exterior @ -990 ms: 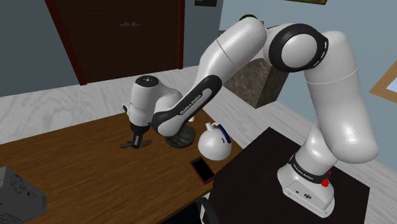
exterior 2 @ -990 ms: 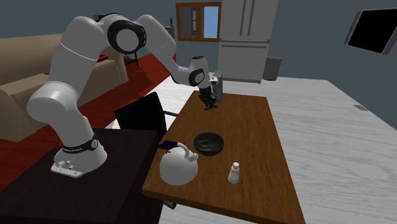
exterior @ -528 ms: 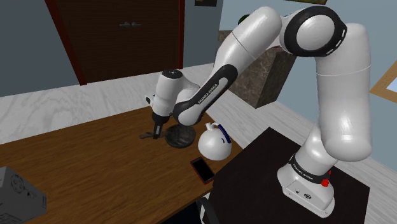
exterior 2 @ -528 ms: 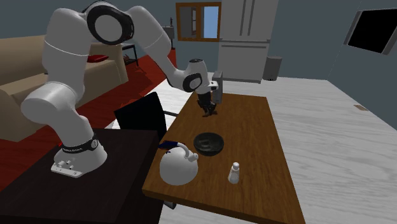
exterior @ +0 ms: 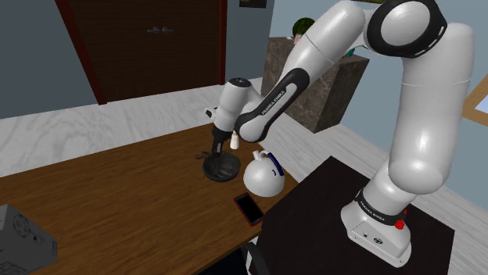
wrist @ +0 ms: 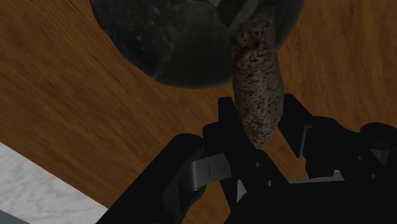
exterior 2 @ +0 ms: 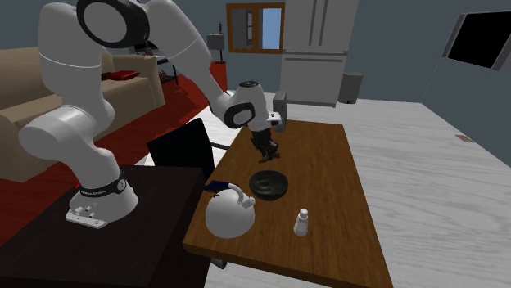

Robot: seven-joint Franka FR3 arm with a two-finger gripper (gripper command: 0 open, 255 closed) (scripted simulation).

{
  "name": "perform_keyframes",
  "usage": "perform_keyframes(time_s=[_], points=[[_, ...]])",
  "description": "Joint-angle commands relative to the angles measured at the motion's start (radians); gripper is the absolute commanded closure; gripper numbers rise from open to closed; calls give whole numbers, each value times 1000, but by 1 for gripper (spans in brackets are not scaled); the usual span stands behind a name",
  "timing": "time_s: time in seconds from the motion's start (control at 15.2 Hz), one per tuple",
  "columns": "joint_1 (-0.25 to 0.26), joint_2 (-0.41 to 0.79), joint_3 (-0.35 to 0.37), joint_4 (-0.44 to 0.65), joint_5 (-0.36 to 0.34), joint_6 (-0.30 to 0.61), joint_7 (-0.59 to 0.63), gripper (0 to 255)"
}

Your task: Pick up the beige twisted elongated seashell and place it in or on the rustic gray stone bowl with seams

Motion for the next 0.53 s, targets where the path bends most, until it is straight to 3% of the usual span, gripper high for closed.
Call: perform_keyframes(time_s=[0.0,0.13,0.46], points=[[-72,-27,26,-41,29,12,-71,255],[-150,-51,56,-81,63,23,-147,255],[-106,12,2,-72,14,78,-113,255]])
